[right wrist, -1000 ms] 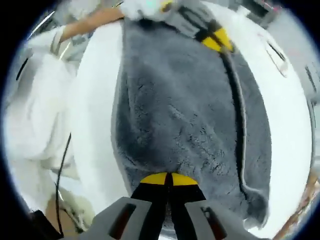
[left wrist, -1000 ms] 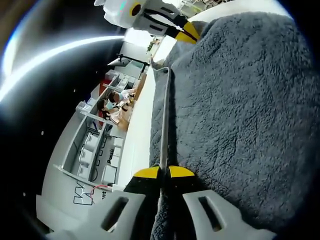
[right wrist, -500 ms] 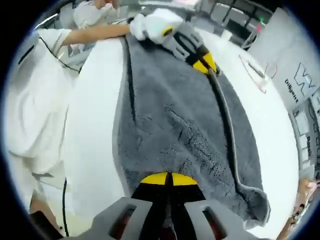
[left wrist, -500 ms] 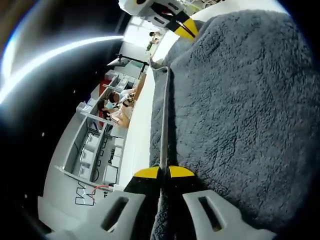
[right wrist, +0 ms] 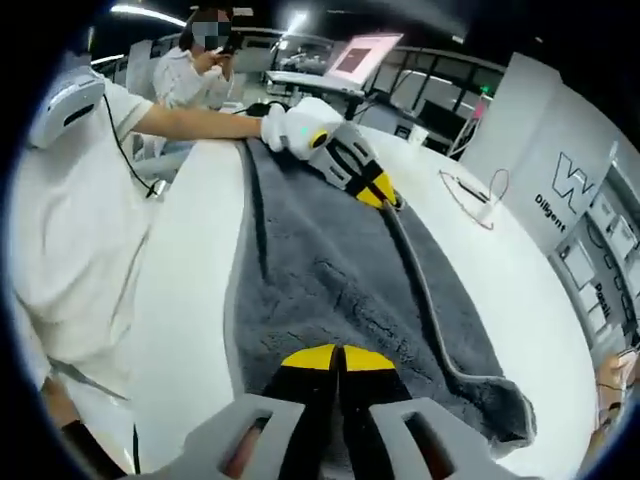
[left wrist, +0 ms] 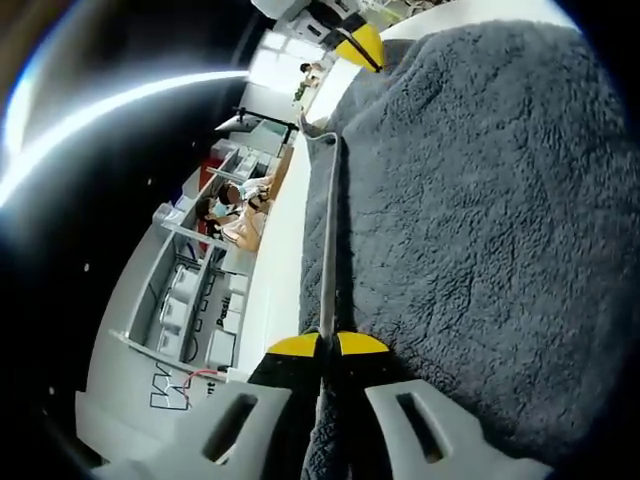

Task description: Open the folded towel by lifting each exposed corner and separating the folded layers until the towel lies flat within the target outline without major curled edges

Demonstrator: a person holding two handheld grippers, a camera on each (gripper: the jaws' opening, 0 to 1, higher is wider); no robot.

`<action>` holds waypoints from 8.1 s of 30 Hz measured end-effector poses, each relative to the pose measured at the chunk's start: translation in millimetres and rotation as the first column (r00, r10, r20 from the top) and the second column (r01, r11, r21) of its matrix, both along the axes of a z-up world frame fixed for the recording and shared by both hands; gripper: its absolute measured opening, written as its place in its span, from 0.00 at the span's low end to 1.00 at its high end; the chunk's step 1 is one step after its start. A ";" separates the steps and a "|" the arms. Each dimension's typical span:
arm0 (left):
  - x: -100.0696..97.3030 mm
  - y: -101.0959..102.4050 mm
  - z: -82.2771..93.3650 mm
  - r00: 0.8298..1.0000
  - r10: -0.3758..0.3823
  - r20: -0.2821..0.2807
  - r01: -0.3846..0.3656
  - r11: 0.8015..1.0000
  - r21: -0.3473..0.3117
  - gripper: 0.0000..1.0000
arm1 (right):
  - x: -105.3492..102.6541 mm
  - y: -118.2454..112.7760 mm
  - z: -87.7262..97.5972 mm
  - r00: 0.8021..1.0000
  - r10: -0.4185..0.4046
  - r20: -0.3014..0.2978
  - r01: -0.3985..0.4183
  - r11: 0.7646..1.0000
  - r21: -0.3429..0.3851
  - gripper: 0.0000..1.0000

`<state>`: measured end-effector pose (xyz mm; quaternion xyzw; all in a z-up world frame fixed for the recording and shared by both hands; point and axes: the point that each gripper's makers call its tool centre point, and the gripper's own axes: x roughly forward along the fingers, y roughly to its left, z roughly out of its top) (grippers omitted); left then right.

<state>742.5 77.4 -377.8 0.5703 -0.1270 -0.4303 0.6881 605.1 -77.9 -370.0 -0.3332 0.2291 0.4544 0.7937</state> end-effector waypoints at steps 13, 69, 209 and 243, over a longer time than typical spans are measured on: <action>-0.4 -0.6 0.0 1.000 0.002 -0.002 -0.002 1.000 -0.001 0.04 | 39.0 -20.0 23.6 0.976 -0.117 0.186 0.106 0.992 0.072 0.19; 0.5 0.1 0.1 1.000 0.010 0.012 -0.010 1.000 0.011 0.04 | 115.9 -120.4 20.5 0.750 -0.425 0.507 0.523 0.850 -0.062 0.00; 113.5 212.4 18.5 0.862 0.501 -0.073 -0.501 0.865 0.017 0.18 | 205.5 -166.2 6.4 0.680 -0.661 0.319 0.580 0.750 0.317 0.22; 129.9 229.8 2.9 0.835 0.540 -0.106 -0.544 0.839 -0.015 0.09 | 189.7 -170.2 13.0 0.641 -0.712 0.287 0.617 0.700 0.360 0.32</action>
